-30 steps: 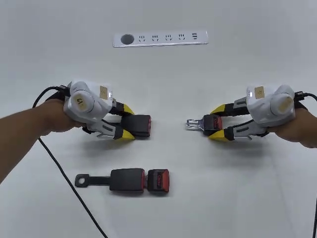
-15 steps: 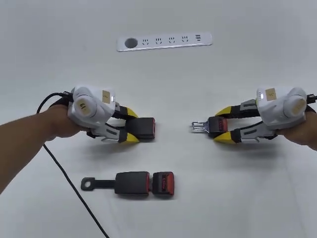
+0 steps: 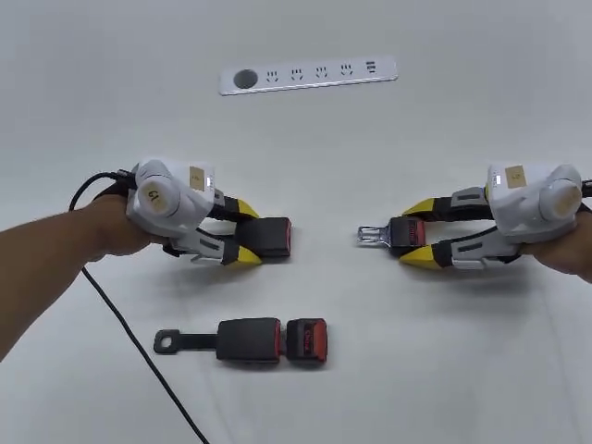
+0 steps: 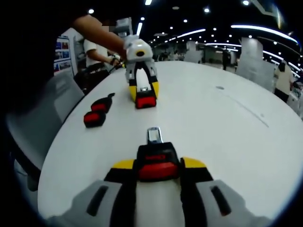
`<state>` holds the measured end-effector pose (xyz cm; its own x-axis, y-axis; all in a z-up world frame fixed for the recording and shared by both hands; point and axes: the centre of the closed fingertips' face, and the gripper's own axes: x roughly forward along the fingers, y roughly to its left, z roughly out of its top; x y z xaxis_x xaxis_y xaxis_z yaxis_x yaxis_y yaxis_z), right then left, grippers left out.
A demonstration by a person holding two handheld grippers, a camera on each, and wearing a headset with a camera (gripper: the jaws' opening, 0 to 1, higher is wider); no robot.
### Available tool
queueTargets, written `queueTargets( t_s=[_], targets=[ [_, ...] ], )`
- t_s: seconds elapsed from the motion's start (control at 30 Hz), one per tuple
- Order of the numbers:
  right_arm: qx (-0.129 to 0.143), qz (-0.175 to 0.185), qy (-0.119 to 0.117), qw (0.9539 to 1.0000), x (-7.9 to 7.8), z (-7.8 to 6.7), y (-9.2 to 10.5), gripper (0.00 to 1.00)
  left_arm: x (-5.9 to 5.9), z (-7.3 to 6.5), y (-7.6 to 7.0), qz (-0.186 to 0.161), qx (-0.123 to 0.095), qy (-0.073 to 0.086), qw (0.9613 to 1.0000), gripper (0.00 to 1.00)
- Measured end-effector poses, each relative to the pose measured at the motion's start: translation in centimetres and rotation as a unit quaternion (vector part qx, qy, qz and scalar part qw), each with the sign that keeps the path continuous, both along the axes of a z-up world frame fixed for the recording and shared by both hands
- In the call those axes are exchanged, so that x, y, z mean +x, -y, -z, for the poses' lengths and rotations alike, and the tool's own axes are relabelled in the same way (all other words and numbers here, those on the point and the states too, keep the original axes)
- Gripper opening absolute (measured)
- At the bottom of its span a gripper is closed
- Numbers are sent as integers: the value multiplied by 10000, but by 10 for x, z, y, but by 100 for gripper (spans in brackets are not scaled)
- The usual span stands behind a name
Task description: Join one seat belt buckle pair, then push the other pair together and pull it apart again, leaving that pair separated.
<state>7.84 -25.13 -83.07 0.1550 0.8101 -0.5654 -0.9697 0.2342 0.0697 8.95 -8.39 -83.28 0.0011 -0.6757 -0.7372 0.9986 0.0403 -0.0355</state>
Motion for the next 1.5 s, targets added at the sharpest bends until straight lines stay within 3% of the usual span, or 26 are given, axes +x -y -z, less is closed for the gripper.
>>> queueTargets(
  t_s=[1.17, 1.5],
  targets=[
    [256, -63, -31, 9996, 5, 0, -73, 36, 1, 0, -1, 35, 34, -4, 10000, 35],
    [213, -122, 23, 9997, 3, 2, -93, 36, 1, 0, -1, 51, 32, -1, 10000, 35]
  ],
)
